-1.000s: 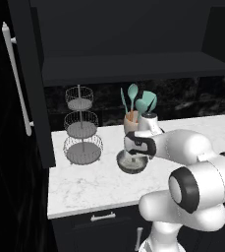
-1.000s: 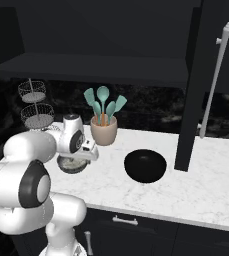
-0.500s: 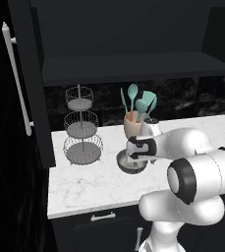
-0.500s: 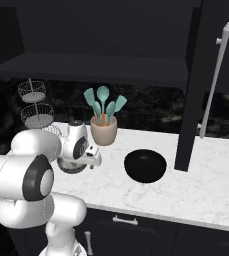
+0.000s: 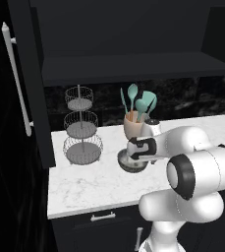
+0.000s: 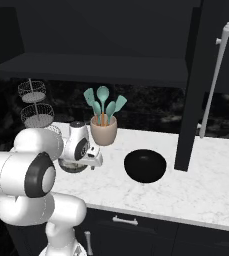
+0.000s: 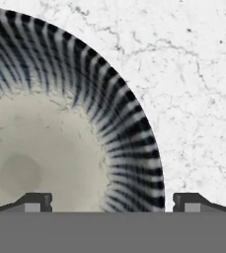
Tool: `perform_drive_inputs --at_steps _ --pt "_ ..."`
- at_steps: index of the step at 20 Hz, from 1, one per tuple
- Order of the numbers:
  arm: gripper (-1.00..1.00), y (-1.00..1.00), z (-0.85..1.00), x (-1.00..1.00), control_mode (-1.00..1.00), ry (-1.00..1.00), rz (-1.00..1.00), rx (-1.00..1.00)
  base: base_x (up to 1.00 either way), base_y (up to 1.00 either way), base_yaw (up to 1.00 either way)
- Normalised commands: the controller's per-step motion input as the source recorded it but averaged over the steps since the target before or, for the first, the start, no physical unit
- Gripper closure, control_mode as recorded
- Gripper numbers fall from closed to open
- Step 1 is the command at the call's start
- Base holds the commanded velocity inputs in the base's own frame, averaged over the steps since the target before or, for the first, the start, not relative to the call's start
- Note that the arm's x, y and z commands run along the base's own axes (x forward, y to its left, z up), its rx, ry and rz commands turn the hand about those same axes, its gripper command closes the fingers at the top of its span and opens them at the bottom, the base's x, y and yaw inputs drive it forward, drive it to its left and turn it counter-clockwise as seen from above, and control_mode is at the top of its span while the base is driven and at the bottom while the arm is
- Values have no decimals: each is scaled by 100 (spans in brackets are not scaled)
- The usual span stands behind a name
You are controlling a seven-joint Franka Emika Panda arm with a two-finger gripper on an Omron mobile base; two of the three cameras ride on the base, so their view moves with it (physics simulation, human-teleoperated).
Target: Pick up the bowls on the counter and stack them on top of one another in the open cabinet. Place the smaller bowl on top of the larger bowl.
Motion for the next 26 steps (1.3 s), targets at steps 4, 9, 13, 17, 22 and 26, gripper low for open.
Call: perform_drive_inputs --at_steps 4,9,13,17,22,26 --pt "100 0 0 0 -100 0 0 0 0 0 0" --pt "100 0 0 -5 -100 0 0 0 0 0 0" --pt "100 -16 8 -70 -100 -5 -3 0 0 0 0" --pt "100 -39 29 -95 -100 -18 -4 0 0 0 0" --pt "100 -46 62 -40 -100 -20 -12 1 0 0 0" --pt "100 -42 74 -4 -100 -18 -19 4 0 0 0"
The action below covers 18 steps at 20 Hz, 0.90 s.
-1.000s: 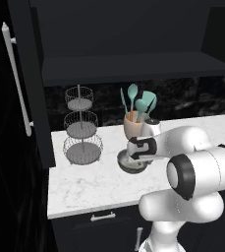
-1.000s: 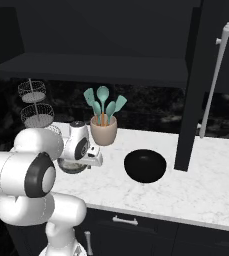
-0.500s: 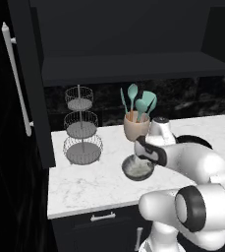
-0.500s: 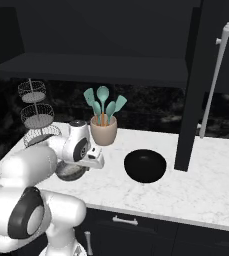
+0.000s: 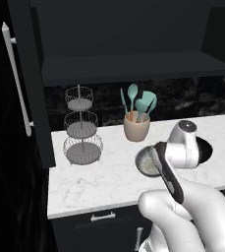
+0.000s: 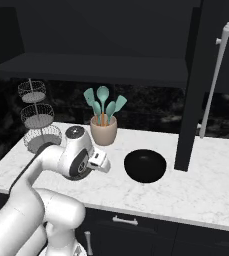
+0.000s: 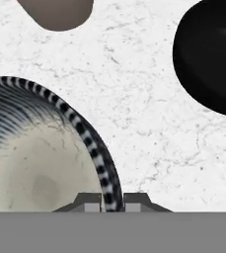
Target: Pick up the bowls on the counter and stack them on top of one another in the open cabinet. Place the smaller bowl on top of the larger bowl.
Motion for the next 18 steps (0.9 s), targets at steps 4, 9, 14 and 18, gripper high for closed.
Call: perform_drive_inputs --at_steps 4,9,14,18 --pt "100 -49 82 0 -100 -7 -25 3 0 0 0" --pt "100 -51 79 0 -100 0 -24 3 0 0 0" --pt "100 -66 66 2 -100 0 -23 5 0 0 0" --pt "100 -83 28 0 -100 5 -11 6 0 0 0"
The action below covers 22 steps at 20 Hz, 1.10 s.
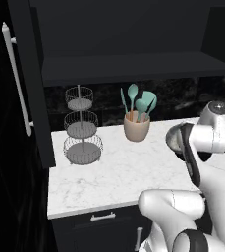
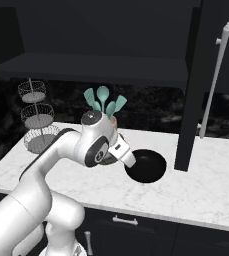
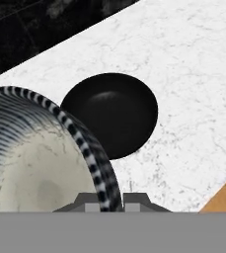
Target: Pick up the bowls on the counter and stack them on top of one another in the open cabinet. Place the smaller bowl on top of the larger bowl.
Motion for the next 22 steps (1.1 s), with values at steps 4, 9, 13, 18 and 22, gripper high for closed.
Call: perform_drive_inputs --at_steps 4,9,13,18,22 --pt "100 -70 0 10 -100 5 -1 9 0 0 0" --pt "100 -43 -8 21 -100 7 0 1 0 0 0" --pt "100 -22 -8 14 -100 1 -4 0 0 0 0" --pt "100 -13 -23 0 -100 0 -8 0 0 0 0" --pt "100 -1 -53 0 -100 0 -5 -1 0 0 0"
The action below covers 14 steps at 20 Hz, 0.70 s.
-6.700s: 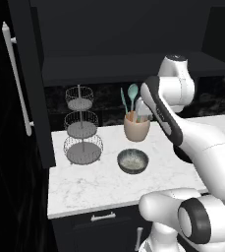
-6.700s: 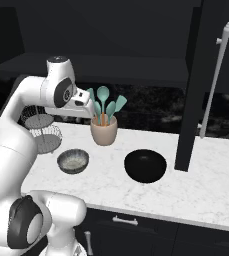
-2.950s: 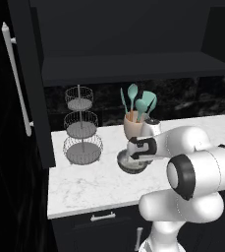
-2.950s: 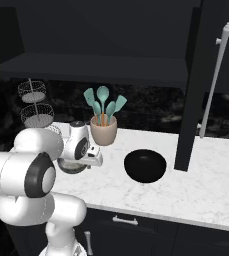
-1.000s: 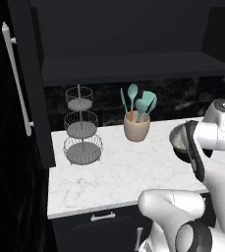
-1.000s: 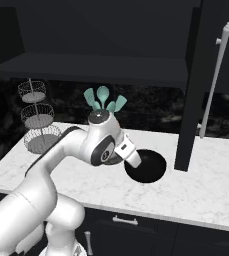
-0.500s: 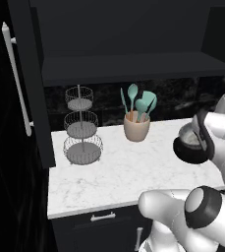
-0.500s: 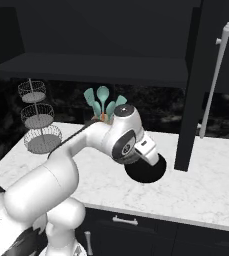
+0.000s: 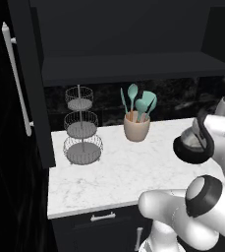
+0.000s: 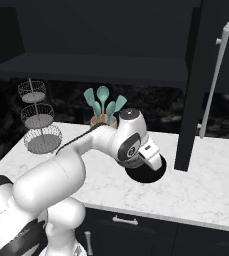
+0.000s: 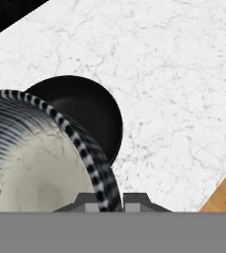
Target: Pick up the bowls on the counter and stack them on top of one another in the open cabinet. Place the smaller bowl on top of the larger bowl.
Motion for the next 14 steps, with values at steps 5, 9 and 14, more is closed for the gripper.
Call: perform_drive_inputs --at_steps 5,9,14 --pt "100 0 -47 0 -100 0 -4 -2 0 0 0" --pt "100 -11 -32 0 -100 0 -4 -1 0 0 0" --pt "100 -22 -8 0 -100 0 -5 0 0 0 0"
